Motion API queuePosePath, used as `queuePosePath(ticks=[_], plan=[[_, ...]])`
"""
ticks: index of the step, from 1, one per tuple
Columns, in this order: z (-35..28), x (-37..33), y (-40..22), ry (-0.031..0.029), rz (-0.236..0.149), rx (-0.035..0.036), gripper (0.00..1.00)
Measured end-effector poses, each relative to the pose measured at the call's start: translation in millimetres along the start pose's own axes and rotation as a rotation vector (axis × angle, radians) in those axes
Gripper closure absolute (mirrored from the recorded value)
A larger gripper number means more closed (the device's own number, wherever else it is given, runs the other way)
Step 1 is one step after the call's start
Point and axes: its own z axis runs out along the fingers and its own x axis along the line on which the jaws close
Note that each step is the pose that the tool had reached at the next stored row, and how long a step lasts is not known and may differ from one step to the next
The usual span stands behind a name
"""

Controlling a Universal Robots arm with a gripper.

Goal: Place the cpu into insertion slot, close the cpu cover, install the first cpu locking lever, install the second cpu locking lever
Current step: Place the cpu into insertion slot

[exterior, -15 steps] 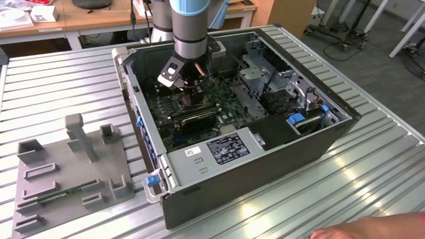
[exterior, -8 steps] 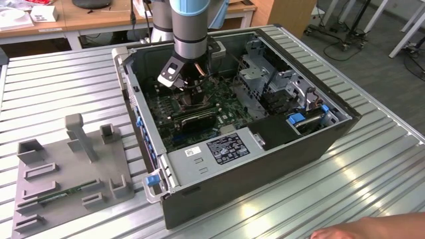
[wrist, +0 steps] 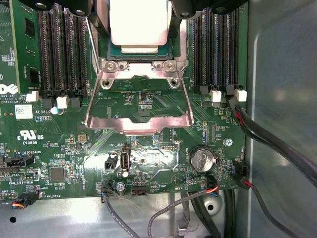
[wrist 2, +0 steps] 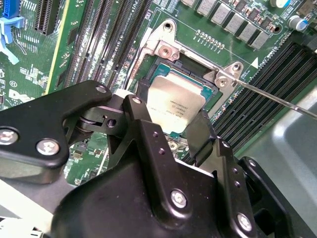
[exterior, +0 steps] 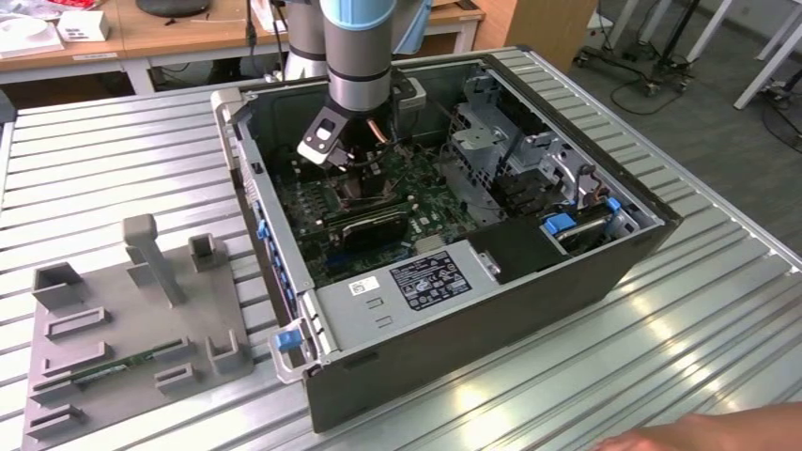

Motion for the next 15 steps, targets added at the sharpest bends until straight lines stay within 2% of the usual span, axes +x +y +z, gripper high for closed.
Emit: queuePosePath(ticks=[3,4,10,15], plan=[[1.2,0.2,0.0,0.0033,0.0,-0.0016,0.44],[1.2,0.2,0.0,0.003,0.0,-0.0017,0.37],[0.1,0.0,0.0,0.0018,0.0,-0.0011,0.37],[-5.4,0.3,0.4,0.0017,0.0,-0.0011,0.37]])
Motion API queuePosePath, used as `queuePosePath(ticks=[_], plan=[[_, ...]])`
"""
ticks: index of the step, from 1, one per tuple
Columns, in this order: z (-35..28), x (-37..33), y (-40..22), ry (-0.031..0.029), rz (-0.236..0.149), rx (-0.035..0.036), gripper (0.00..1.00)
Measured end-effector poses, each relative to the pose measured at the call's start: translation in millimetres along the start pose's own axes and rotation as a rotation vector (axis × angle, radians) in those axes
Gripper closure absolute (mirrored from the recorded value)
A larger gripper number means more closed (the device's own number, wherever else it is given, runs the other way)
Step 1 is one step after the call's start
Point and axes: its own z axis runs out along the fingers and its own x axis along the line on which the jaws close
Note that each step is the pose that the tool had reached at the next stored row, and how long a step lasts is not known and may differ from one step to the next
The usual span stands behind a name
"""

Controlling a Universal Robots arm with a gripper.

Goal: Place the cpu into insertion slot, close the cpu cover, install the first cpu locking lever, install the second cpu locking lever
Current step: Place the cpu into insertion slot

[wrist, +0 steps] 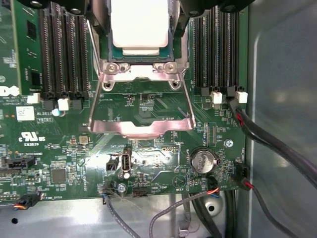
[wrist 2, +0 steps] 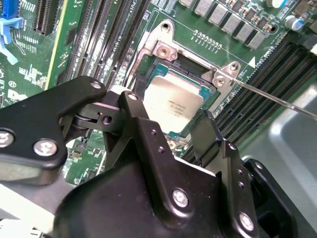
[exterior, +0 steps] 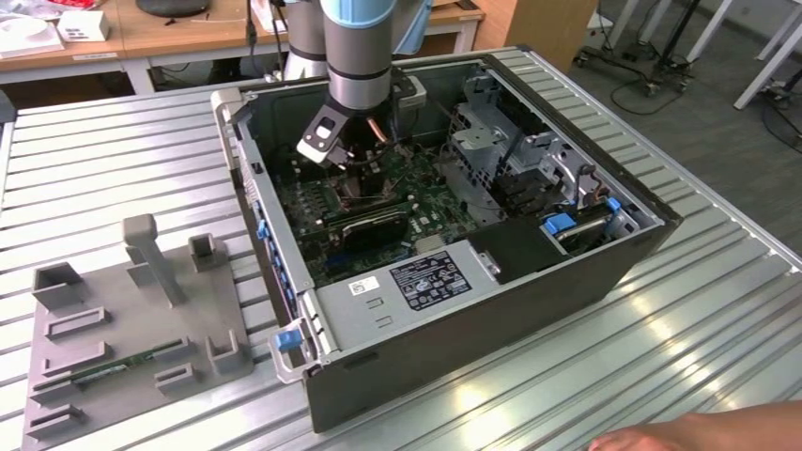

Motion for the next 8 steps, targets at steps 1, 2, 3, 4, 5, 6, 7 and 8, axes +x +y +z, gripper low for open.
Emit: queuePosePath(ticks=[1,2,3,4,5,6,7,8], plan=[[-1.1,0.1,0.1,0.0,0.0,0.0,0.37],[-2.1,0.1,0.1,0.0,0.0,0.0,0.37],[-3.3,0.2,0.2,0.0,0.0,0.0,0.37],[-4.8,0.2,0.3,0.0,0.0,0.0,0.37],[-6.4,0.3,0.4,0.0,0.0,0.0,0.37],[-8.1,0.4,0.5,0.0001,0.0,0.0,0.37],[-9.7,0.5,0.7,0.0,0.0,0.0,0.37],[-11.3,0.6,0.8,-0.0001,0.0,0.0,0.37]])
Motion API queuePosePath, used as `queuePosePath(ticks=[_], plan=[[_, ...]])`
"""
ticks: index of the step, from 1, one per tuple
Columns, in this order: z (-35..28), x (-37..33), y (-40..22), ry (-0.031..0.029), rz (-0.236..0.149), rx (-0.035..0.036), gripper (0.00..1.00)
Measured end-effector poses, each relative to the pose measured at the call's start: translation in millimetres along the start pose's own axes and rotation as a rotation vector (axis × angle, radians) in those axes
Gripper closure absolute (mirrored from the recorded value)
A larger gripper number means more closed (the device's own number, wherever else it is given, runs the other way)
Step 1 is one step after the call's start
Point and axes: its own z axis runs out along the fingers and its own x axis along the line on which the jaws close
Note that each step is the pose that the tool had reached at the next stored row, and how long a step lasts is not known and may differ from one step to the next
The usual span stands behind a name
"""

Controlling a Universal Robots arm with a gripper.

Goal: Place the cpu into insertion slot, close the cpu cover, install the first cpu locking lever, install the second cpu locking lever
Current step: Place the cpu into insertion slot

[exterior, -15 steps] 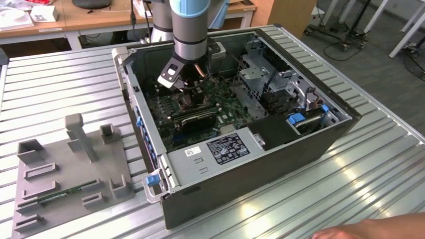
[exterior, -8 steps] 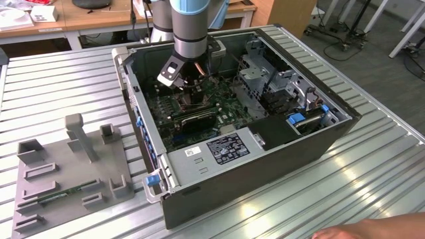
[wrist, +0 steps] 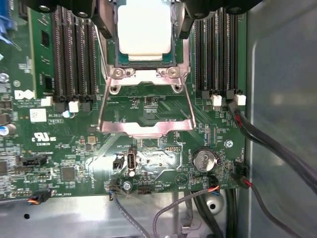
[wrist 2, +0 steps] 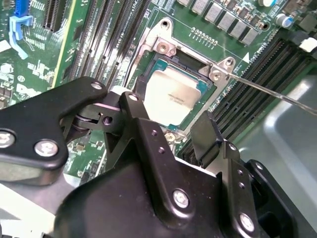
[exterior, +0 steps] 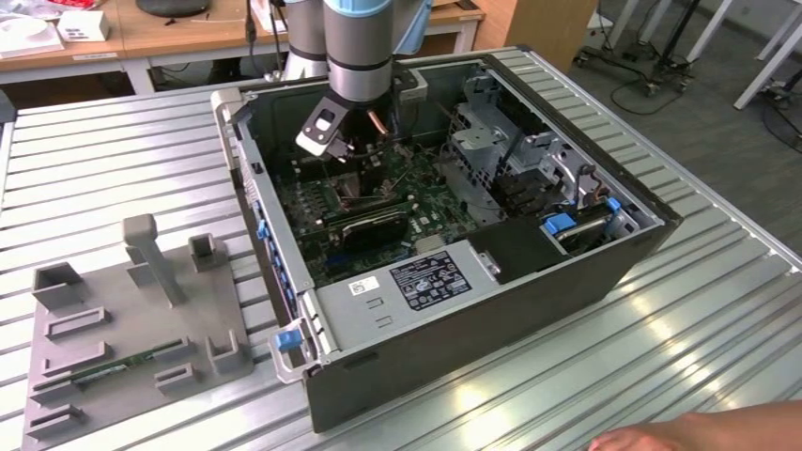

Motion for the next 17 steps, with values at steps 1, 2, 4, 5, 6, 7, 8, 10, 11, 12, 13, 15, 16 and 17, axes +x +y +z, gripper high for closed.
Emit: queuePosePath(ticks=[1,2,4,5,6,7,8,10,11,12,13,15,16,17], plan=[[-1.4,0.1,0.1,0.0001,0.0,0.0,0.37],[-2.7,0.2,0.2,0.0002,0.0,-0.0001,0.37],[-4.0,0.2,0.3,0.0002,0.0,-0.0001,0.37],[-3.9,0.2,0.3,0.0003,0.0,-0.0001,0.37],[-3.9,0.3,0.3,0.0003,0.0,-0.0001,0.37],[-4.0,0.2,0.3,0.0003,0.0,-0.0001,0.37],[-4.1,0.2,0.3,0.0001,0.0,0.0,0.37],[-4.1,0.2,0.3,0.0001,0.0,0.0,0.37],[-4.1,0.2,0.3,0.0001,0.0,0.0,0.37],[-4.1,0.2,0.3,0.0001,0.0,0.0,0.37],[-4.2,0.2,0.3,0.0001,0.0,0.0,0.37],[-4.2,0.2,0.3,0.0001,0.0,0.0,0.37],[-4.2,0.2,0.3,0.0001,0.0,0.0,0.37],[-4.2,0.2,0.3,0.0001,0.0,0.0,0.37]])
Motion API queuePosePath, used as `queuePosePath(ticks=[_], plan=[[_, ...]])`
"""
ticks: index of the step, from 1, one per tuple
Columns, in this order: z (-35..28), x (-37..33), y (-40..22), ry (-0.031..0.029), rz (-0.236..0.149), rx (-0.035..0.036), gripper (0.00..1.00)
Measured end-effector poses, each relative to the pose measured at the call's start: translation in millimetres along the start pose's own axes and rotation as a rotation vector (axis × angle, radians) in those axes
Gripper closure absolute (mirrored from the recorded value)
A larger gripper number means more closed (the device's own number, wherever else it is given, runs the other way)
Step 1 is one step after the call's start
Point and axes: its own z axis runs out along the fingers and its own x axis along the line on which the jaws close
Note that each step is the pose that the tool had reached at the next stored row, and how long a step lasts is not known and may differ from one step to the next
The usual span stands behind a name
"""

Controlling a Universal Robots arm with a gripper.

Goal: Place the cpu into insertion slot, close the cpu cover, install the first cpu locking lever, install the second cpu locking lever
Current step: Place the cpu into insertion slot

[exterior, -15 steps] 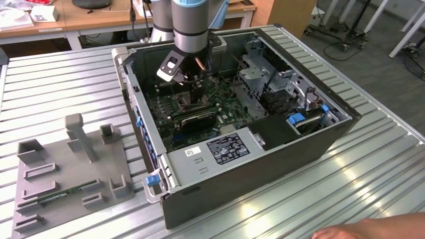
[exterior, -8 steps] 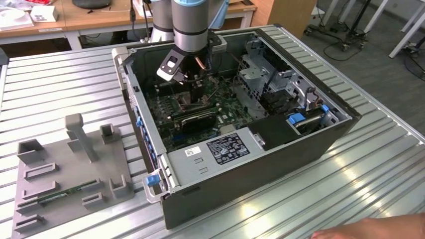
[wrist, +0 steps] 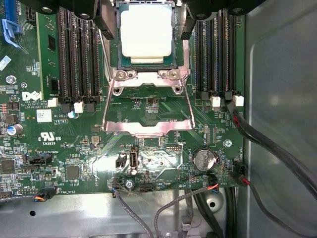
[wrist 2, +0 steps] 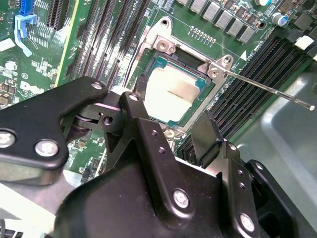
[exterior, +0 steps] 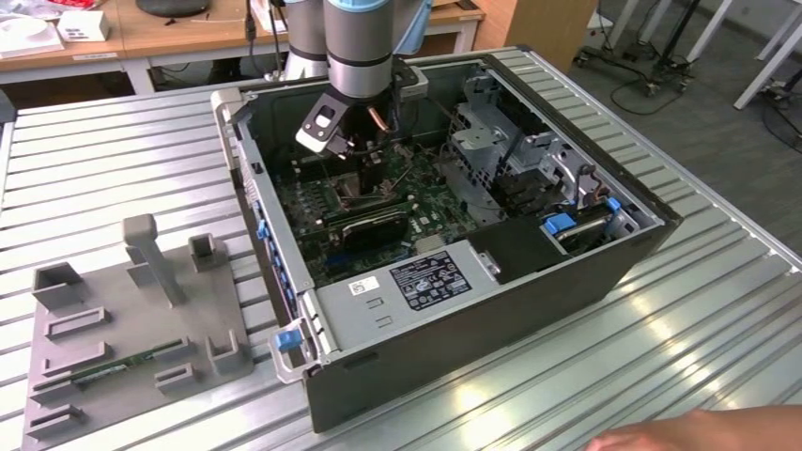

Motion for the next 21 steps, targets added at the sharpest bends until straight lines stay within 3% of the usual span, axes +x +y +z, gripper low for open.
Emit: queuePosePath(ticks=[3,4,5,6,12,15,21], plan=[[-0.1,0.0,0.0,0.0,0.0,0.0,0.39],[-0.1,0.0,0.0,0.0,0.0,0.0,0.45],[-0.1,0.0,0.0,0.0,0.0,0.0,0.45],[-0.1,0.0,0.0,0.0,0.0,0.0,0.57],[-0.2,0.0,0.0,0.0,0.0,0.0,0.75],[-0.2,0.0,0.0,0.0,0.0,0.0,0.89],[-0.7,0.0,0.0,-0.0001,0.0,0.0,0.89]])
